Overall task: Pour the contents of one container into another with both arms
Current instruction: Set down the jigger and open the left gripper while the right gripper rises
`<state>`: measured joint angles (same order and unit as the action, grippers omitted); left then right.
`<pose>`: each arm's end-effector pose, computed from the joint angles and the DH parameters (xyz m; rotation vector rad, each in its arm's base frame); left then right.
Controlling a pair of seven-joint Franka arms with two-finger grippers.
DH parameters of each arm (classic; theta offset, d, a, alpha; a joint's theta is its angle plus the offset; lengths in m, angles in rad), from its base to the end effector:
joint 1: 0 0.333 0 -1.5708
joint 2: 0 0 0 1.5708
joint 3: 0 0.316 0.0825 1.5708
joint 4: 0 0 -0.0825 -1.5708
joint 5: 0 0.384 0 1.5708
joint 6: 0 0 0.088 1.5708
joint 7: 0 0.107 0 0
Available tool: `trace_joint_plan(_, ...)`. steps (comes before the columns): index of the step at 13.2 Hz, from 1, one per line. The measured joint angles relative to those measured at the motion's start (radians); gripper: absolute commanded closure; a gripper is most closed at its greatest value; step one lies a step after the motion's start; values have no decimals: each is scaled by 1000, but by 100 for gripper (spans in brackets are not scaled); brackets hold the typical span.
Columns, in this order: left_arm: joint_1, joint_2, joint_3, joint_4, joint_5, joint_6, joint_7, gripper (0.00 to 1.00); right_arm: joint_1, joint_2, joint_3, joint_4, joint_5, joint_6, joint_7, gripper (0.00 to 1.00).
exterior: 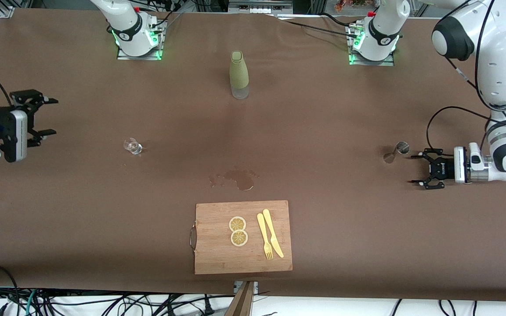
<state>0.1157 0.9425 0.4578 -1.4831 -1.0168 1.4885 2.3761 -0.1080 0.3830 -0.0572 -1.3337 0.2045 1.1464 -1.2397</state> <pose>0.5957 0.2228 0.1281 1.7048 -1.4967 0.6053 0.6002 -0.0667 0.4860 -2.2174 -1.3627 0.4228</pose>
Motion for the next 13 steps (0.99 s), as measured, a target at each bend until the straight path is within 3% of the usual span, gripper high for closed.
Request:
trace_joint_plan(3,-11,-76,0,32,120,2,-350,0,32,-92,-13,-64,-65,26,146,0)
trace_joint_plan(6,-66,-161,0,54,200,3,-714,0,71,-139,-25,-109,-108,42,441,0)
trace_joint_plan(8,-112,-218,-2,65,254,4,-937,0,103,-156,-25,-182,-169,127,615,0)
trace_joint_plan(11,-168,-307,-23,79,340,22,-1248,0,131,-176,-25,-297,-230,284,674,0)
trace_joint_plan(13,-175,-362,-84,80,414,35,-1432,0,138,-203,-35,-336,-236,364,685,0)
